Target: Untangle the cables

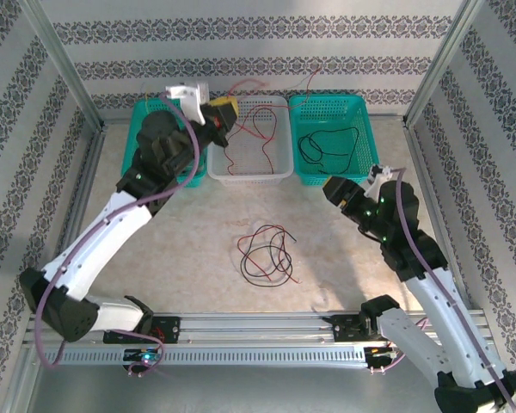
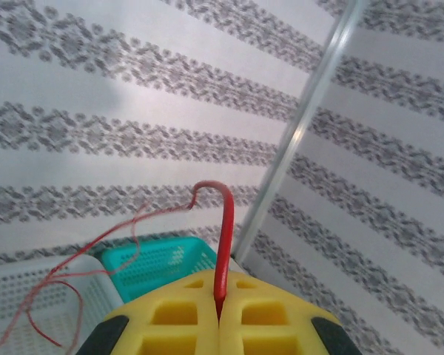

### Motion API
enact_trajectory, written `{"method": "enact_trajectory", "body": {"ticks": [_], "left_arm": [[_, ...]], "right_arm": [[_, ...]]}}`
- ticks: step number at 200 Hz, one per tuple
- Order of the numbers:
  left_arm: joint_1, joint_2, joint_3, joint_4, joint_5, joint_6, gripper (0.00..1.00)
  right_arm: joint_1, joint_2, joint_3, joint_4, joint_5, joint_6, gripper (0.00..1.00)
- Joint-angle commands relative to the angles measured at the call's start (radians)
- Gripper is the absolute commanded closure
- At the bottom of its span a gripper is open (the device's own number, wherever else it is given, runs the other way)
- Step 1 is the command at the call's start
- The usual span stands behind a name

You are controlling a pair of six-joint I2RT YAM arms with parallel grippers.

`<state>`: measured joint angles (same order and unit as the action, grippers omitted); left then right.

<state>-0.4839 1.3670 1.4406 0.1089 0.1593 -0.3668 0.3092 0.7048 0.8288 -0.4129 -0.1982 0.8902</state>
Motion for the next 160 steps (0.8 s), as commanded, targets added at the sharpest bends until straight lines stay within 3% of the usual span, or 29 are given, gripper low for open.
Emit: {"method": "enact_trajectory", "body": {"ticks": [1,53,99,128,160], "left_arm": [[0.072,0.081,0.084,-0.018,-0.038,-0.062,1.0],[0.136,0.292,0.254,0.023,-0.034,-0.103,1.0],[0.141,0.458,0.263,0.12,0.005,-0.101,1.0],[0.141,0.537,0.208,0.174,-0.046,-0.082,1.0],[0.142,0.615,0.176,0.196,-0.023,-0.088,1.0]], "right_arm": [[-0.011,-0.055,-0.033,-0.058,0.024,-0.019,0.33],[-0.009,-0.058,-0.052,-0.062,-0.013,-0.031,0.35],[-0.009,-0.068,-0.066,-0.074,-0.039,-0.037,0.36],[-0.008,-0.085,-0.085,-0.075,-0.039,-0.031,0.36],[-0.007,-0.092,-0.088,-0.079,-0.037,-0.031,0.39]]}}
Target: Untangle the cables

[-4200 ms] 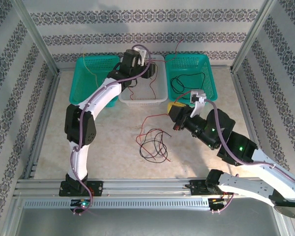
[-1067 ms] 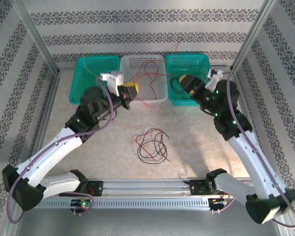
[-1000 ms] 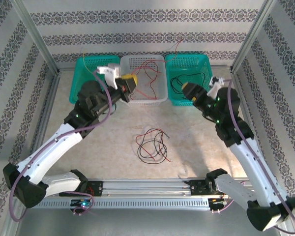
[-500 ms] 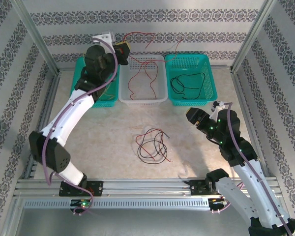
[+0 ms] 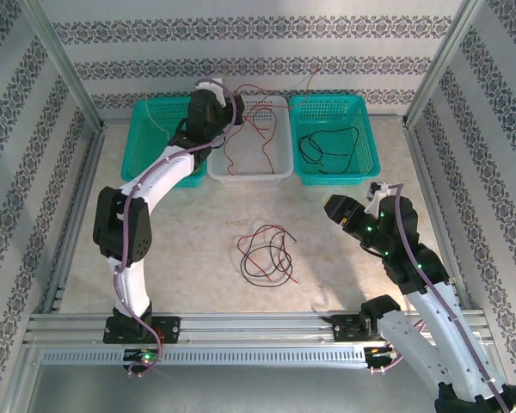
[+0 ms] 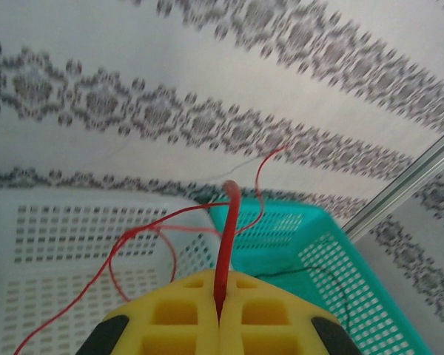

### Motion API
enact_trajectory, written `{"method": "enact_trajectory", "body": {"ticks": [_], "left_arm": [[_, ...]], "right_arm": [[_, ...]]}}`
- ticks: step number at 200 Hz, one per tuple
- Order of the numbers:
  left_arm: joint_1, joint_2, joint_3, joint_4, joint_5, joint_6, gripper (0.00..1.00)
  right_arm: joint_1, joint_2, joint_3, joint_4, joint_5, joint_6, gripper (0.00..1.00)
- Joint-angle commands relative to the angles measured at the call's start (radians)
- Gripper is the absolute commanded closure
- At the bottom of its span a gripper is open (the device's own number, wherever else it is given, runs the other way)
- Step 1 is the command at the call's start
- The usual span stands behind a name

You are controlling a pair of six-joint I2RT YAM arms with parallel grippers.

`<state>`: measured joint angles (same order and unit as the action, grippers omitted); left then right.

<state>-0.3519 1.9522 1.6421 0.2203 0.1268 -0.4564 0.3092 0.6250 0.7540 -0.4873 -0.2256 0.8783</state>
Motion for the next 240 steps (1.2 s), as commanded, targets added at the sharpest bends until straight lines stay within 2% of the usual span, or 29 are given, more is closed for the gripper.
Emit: {"method": "enact_trajectory", "body": {"ticks": [1,8,14,19,26,38,41,45,59,68,112,152,178,218,240], "left_arm": [[0.009,0.03,-0.026,0.086,0.009,0.001,1.0],[0.009,0.041,-0.032,0.091,0.016,0.001,1.0],[0.009,0.054,-0.028,0.083,0.024,0.004,0.94],[0.01,0.063,-0.021,0.067,0.03,0.005,0.84],[0.009,0.076,-0.009,0.039,0.035,0.006,0.65],[0.01,0.084,-0.001,0.015,0.048,0.004,0.46],[0.009,0.083,-0.005,0.017,0.05,0.004,0.35],[0.008,0.077,-0.013,0.021,0.052,0.005,0.26],[0.007,0.042,-0.039,0.025,0.03,-0.002,0.14],[0.007,0.011,-0.05,0.016,0.016,0.007,0.0],[0.006,-0.216,-0.13,-0.045,-0.045,0.034,0.0],[0.006,-0.49,-0.287,-0.149,0.019,0.084,0.0],[0.008,-0.655,-0.42,-0.292,0.028,0.093,0.01],[0.007,-0.922,-0.746,-0.333,0.156,0.024,0.13],[0.008,-1.023,-0.877,-0.346,0.206,-0.059,0.14]], "right_arm": [[-0.007,-0.014,-0.013,-0.005,-0.01,-0.019,0.4],[-0.007,-0.022,-0.017,0.0,-0.011,-0.015,0.4],[-0.007,-0.034,-0.022,0.006,-0.01,-0.01,0.4],[-0.006,-0.043,-0.026,0.012,-0.009,-0.004,0.4],[-0.005,-0.051,-0.03,0.016,-0.008,0.0,0.4],[-0.005,-0.054,-0.031,0.014,-0.01,0.001,0.39],[-0.005,-0.053,-0.031,0.013,-0.012,0.001,0.39],[-0.005,-0.05,-0.03,0.013,-0.015,0.001,0.4],[0.006,-0.039,-0.016,0.015,-0.024,-0.001,0.41],[0.023,-0.027,0.0,0.015,-0.021,-0.008,0.41],[0.185,0.099,0.121,-0.004,0.057,-0.077,0.41],[0.409,0.271,0.198,-0.022,0.208,-0.122,0.41],[0.534,0.414,0.25,-0.04,0.32,-0.141,0.42],[0.592,0.629,0.298,-0.07,0.383,-0.091,0.56],[0.577,0.723,0.293,-0.049,0.401,-0.071,0.56]]}}
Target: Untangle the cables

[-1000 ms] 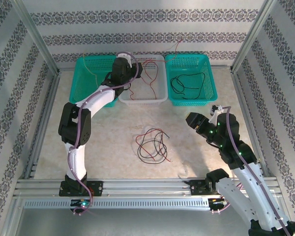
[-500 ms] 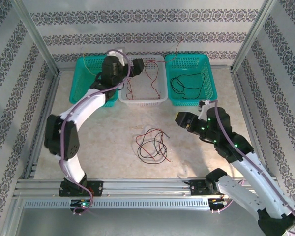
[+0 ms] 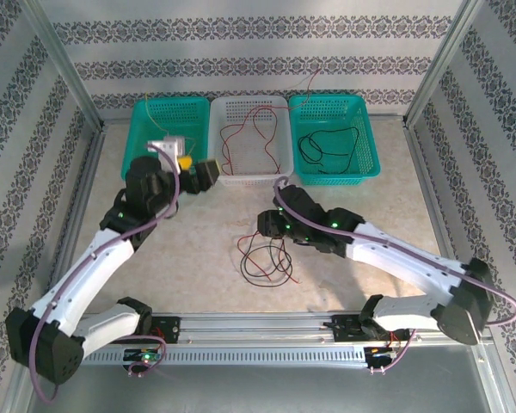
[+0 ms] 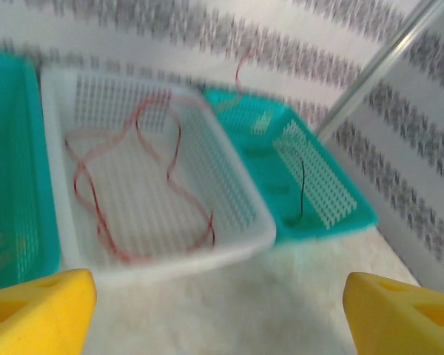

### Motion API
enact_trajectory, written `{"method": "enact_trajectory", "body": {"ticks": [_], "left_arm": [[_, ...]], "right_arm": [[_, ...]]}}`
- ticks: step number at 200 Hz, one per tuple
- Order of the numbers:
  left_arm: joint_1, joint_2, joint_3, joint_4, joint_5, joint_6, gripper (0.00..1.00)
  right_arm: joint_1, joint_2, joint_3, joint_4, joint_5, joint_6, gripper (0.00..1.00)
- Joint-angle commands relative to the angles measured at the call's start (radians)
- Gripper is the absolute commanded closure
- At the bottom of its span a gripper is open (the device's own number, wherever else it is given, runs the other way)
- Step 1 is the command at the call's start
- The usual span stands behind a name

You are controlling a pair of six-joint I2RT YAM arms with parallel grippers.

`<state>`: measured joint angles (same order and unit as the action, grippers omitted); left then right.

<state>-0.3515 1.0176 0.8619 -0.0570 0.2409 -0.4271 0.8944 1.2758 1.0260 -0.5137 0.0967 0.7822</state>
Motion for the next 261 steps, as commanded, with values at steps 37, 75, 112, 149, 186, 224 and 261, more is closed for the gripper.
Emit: {"method": "enact_trajectory", "body": {"ticks": [37,75,112,149,186,224,261], "left_arm": [[0.008,-0.156,-0.193,-0.097,0.121,-0.167,0.11],[0.008,-0.091,-0.233,-0.059,0.224,-0.227,0.22],[0.008,-0.034,-0.271,0.017,0.262,-0.282,0.49],[0.006,0.04,-0.251,0.023,0.326,-0.3,0.72],[0.006,0.018,-0.263,0.047,0.348,-0.319,0.72],[-0.002,0.04,-0.248,0.059,0.379,-0.322,0.75],[-0.015,0.047,-0.235,0.096,0.39,-0.317,0.71]], "right_arm": [[-0.086,0.241,0.081,-0.091,0.028,-0.03,0.5],[-0.044,0.306,0.047,-0.089,0.009,-0.022,0.56],[-0.028,0.367,0.008,-0.051,0.008,0.02,0.65],[-0.028,0.464,0.053,-0.045,0.041,0.008,0.73],[-0.039,0.54,0.082,-0.035,0.074,-0.005,0.74],[-0.055,0.567,0.096,-0.02,0.057,-0.041,0.92],[-0.039,0.438,0.076,-0.024,0.054,-0.083,1.0]]}}
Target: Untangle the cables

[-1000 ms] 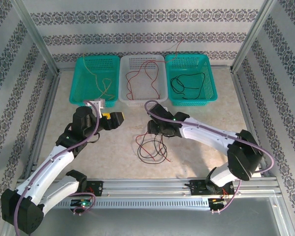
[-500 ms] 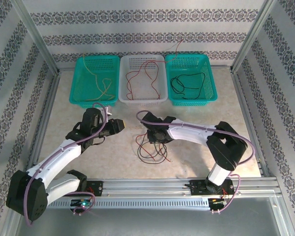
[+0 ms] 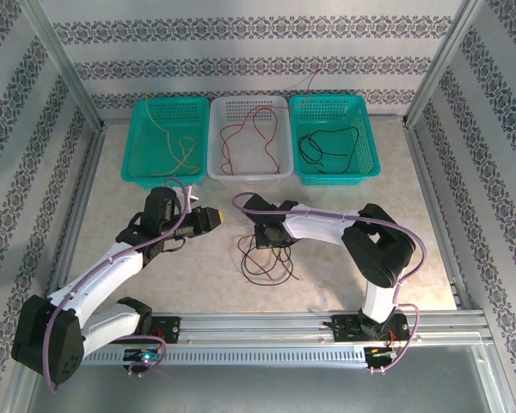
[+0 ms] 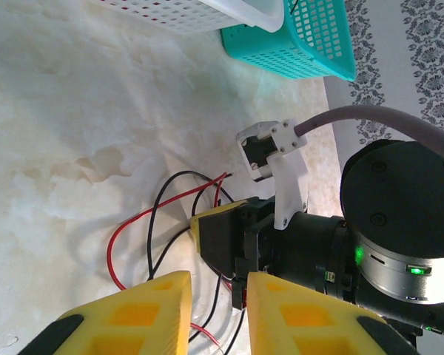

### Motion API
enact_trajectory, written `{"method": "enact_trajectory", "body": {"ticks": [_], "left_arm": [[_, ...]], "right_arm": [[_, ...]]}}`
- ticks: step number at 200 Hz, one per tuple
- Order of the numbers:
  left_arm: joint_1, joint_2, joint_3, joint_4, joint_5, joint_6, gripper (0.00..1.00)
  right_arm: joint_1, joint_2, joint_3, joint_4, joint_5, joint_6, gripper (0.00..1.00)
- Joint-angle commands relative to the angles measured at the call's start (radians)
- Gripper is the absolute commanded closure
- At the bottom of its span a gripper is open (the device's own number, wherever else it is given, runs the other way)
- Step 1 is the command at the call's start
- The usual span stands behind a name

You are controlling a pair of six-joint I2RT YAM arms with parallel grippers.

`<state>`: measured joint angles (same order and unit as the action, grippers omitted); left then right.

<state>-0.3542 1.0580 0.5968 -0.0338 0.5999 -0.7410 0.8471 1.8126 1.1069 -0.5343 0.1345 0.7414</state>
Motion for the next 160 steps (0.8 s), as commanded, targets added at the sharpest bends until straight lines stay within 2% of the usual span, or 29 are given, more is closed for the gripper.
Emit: {"method": "enact_trajectory", "body": {"ticks": [1,15,34,50,71,93,119,148,160], "left_arm": [[-0.012,0.006,0.03,0.077,0.032,-0.004,0.71],[-0.021,0.01,0.026,0.13,0.038,-0.024,0.71],[-0.046,0.023,0.028,0.221,0.064,-0.055,0.71],[-0.089,0.033,0.052,0.258,0.078,-0.034,0.7],[-0.145,0.025,0.079,0.292,0.072,0.017,0.6],[-0.174,0.006,0.056,0.427,0.07,0.001,0.49],[-0.189,-0.004,0.034,0.576,0.071,-0.03,0.45],[-0.195,-0.024,0.042,0.562,0.042,-0.002,0.42],[-0.195,-0.054,0.046,0.506,0.0,0.025,0.35]], "right_arm": [[0.008,-0.104,-0.004,-0.002,0.015,-0.045,1.0],[0.021,-0.185,-0.014,0.024,-0.013,-0.083,1.0],[0.033,-0.292,-0.02,0.089,-0.124,-0.141,1.0],[0.041,-0.376,-0.023,0.136,-0.175,-0.147,1.0],[0.041,-0.471,-0.015,0.191,-0.219,-0.13,1.0],[0.041,-0.546,0.017,0.229,-0.234,-0.114,1.0],[0.033,-0.601,0.078,0.255,-0.259,-0.098,1.0],[0.029,-0.644,0.129,0.273,-0.264,-0.103,1.0],[0.025,-0.66,0.145,0.27,-0.246,-0.115,1.0]]}}
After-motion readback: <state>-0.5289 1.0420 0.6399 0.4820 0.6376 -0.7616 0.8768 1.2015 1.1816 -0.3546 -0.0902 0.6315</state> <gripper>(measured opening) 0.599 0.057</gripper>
